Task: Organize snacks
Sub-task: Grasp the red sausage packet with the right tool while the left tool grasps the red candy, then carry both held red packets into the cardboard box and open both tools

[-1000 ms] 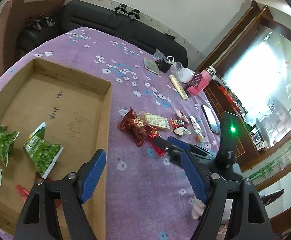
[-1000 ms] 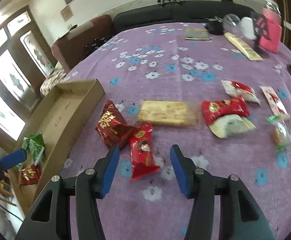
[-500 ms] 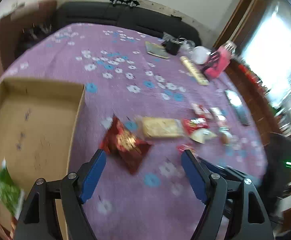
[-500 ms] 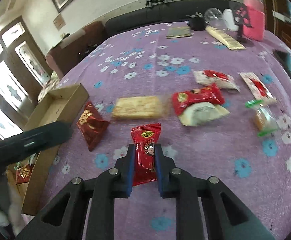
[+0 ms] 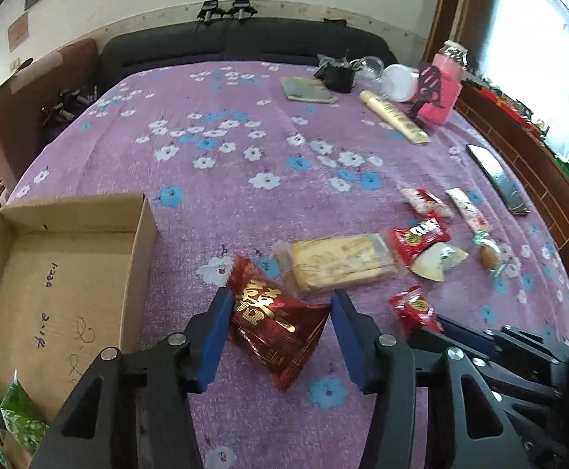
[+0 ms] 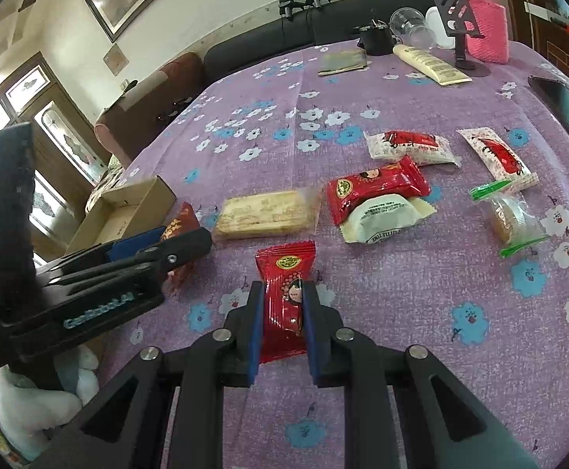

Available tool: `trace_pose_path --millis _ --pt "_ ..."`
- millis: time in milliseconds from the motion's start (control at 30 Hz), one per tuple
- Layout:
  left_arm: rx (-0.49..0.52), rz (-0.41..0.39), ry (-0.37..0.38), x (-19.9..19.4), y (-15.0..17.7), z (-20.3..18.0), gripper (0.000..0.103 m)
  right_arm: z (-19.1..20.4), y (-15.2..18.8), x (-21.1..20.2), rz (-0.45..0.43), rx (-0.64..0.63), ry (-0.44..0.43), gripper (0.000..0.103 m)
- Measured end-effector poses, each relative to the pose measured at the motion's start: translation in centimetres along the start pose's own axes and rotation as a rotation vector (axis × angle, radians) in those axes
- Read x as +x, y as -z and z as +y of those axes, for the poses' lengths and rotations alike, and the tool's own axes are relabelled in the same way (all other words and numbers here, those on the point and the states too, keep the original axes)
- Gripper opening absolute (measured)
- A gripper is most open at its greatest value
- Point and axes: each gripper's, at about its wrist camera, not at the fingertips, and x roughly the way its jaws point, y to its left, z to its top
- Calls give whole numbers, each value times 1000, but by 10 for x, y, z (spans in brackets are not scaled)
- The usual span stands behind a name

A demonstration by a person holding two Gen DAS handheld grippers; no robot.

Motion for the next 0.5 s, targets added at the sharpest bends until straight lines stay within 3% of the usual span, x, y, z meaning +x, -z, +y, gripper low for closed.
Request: trace_pose_path --millis 267,500 --pt "-29 -38 68 -30 4 1 54 0 0 -5 -26 2 -9 17" --pt "-106 -81 147 -73 16 24 54 1 1 -8 -49 -5 -6 17"
